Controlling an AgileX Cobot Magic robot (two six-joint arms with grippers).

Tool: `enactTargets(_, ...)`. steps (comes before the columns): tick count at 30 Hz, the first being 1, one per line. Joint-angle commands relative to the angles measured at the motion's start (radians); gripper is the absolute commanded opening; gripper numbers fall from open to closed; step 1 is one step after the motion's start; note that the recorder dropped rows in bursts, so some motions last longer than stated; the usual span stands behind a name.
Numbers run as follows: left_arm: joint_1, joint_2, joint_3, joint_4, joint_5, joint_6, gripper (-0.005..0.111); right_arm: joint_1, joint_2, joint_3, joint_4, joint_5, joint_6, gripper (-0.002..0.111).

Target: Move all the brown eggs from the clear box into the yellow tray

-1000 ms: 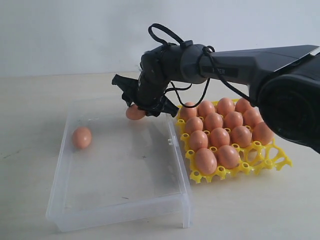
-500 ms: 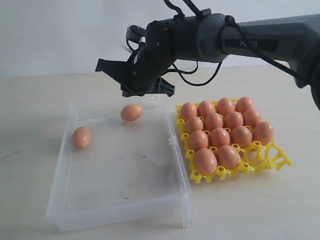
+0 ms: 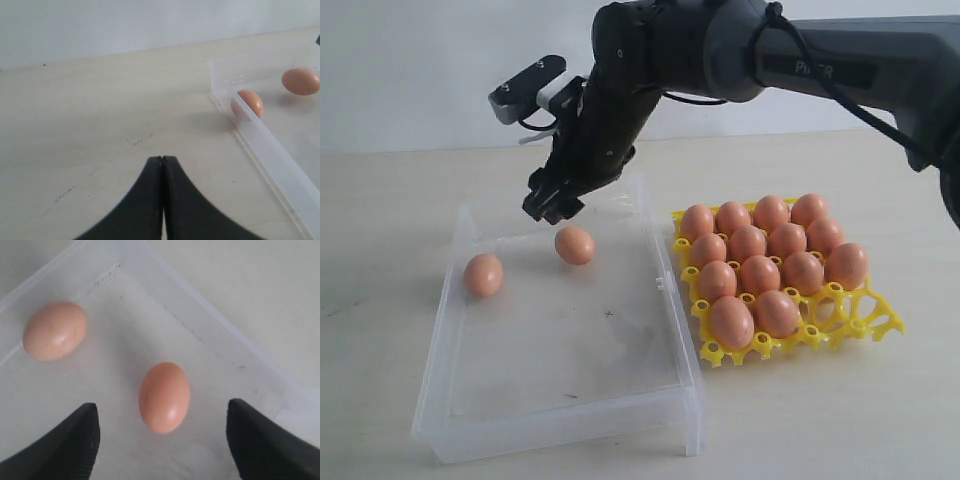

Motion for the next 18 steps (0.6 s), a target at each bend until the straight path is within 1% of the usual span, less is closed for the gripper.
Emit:
enactTargets(1,-0.001,-0.006,-0.005,-0.004,-0.008,-0.005,0.0,-0.011,0.031,-0.008,0.044,-0.025,0.162,0.064)
enactTargets(3,-0.001,-0.006,-0.005,-0.004,-0.008,-0.005,0.0,-0.011,0.049,-0.008,0.064,-0.026,0.167,0.065)
enactTargets(6,-0.001,-0.006,-0.005,-0.004,-0.008,-0.005,0.0,-0.011,0.072,-0.008,0.13,-0.021,0.279,0.065)
enactTargets(10,-0.001,-0.006,-0.005,-0.004,-0.008,-0.005,0.0,-0.011,0.102,-0.013,0.161,-0.062,0.278,0.065)
enactTargets(13,-0.001,-0.006,-0.005,-0.004,-0.008,-0.005,0.0,-0.011,0.126,-0.045,0.166,-0.047,0.307,0.068)
enactTargets(16,-0.001,-0.006,-0.005,-0.004,-0.008,-0.005,0.0,-0.011,0.137,-0.08,0.219,-0.04,0.379,0.07)
enactTargets(18,-0.001,-0.006,-0.005,-0.004,-0.008,-0.005,0.0,-0.007,0.139,-0.088,0.284,-0.04,0.381,0.07)
